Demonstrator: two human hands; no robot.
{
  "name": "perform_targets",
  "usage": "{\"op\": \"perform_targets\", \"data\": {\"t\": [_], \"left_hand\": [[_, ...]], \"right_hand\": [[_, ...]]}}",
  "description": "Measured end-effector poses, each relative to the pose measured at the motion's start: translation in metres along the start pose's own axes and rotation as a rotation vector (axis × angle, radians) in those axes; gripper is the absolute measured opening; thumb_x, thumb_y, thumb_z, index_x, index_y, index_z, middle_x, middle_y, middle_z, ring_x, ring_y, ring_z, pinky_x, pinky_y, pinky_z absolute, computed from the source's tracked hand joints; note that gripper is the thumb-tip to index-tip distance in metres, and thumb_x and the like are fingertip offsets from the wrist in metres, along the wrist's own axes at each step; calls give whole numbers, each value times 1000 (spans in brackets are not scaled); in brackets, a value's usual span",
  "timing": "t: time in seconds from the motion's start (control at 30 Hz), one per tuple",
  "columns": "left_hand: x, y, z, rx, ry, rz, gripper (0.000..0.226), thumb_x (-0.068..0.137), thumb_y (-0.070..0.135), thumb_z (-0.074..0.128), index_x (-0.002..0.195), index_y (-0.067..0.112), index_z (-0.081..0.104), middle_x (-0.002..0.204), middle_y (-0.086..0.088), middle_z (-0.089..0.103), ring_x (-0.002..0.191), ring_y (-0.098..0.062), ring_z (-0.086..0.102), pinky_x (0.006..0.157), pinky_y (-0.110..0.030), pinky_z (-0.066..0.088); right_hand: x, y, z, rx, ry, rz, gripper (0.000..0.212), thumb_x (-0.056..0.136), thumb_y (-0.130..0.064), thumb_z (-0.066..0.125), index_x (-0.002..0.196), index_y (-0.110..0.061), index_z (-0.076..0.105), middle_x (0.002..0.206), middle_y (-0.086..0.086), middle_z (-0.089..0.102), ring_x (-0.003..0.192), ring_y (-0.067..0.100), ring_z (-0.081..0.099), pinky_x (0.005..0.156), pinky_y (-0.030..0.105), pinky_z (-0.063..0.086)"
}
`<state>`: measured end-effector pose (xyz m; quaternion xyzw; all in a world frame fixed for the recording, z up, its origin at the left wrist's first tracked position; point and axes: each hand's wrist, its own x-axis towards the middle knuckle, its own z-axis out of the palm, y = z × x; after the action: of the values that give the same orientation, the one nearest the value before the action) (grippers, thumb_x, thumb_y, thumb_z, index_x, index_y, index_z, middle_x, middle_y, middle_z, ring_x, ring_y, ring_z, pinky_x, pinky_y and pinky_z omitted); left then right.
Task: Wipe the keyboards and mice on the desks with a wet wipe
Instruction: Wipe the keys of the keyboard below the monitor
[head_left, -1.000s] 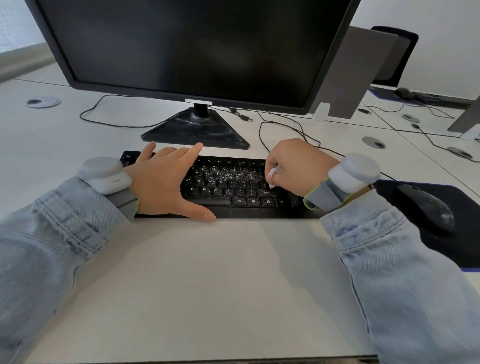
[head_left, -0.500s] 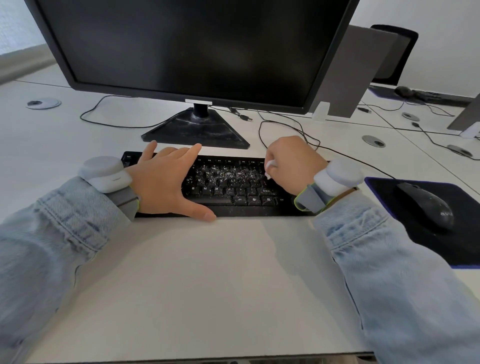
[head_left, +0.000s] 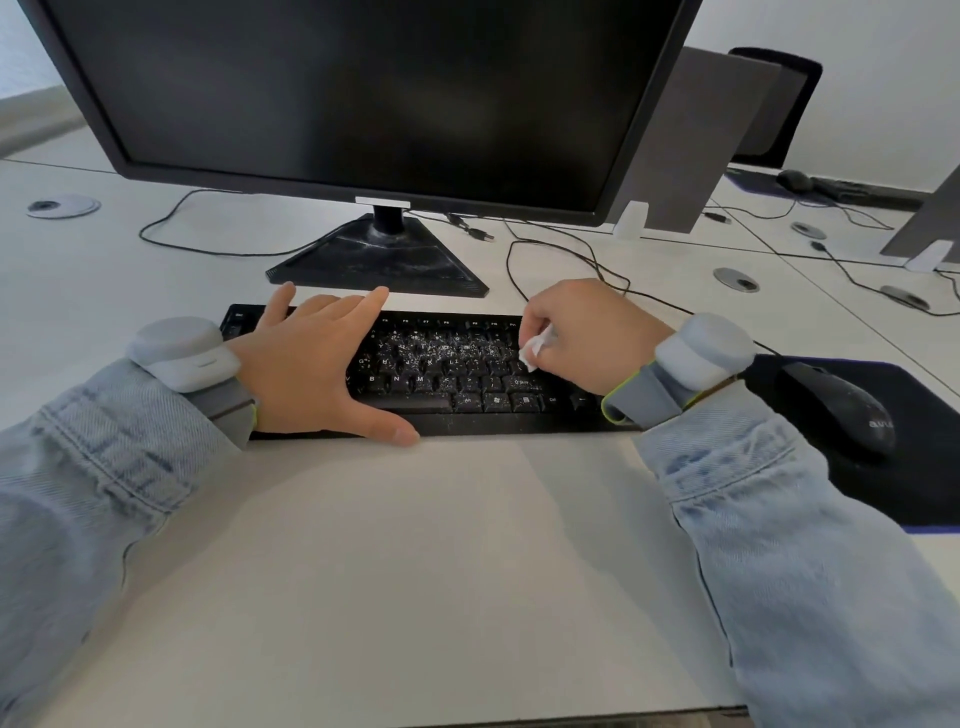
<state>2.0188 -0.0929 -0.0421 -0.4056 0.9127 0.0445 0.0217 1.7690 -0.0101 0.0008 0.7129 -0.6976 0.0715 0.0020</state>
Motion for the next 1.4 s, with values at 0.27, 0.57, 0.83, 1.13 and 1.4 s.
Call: {"op": "perform_targets", "data": {"t": [0.27,0.57,0.83,1.13,1.4], "left_hand": [[-1,1,0,-16,2,-4,154,39,108,31,159,21,-12,166,8,15,153,-17,8,123,-53,-9],[0,1,0,-20,-2,0,155,38,108,30,160,19,-9,165,6,18,153,-19,10,123,-55,-8],[1,2,1,-3,1,-5,155,38,107,27,160,17,-7,165,5,18,153,-19,9,123,-55,-8],[1,2,1,4,2,-11,155,37,108,26,160,17,-7,165,5,18,153,-18,11,123,-56,-8],[1,3,-1,-13,-11,-11,156,36,107,29,160,18,-7,166,6,15,153,-18,9,123,-55,-9]], "right_hand": [[6,-2,0,1,-112,64,26,91,-14,50,94,2,70,101,16,66,99,31,61,58,24,39],[9,1,7,136,-25,220,12,84,-22,64,81,-13,71,93,5,70,86,22,63,63,26,44],[16,-7,14,-23,90,188,22,86,-13,53,93,-1,71,100,13,68,94,30,64,71,36,52],[7,4,2,138,-60,148,10,88,-22,62,90,-15,69,78,-10,58,83,16,59,60,24,41],[22,-2,6,121,-87,268,16,87,-20,64,87,-4,65,92,13,63,77,18,48,53,23,32]]}}
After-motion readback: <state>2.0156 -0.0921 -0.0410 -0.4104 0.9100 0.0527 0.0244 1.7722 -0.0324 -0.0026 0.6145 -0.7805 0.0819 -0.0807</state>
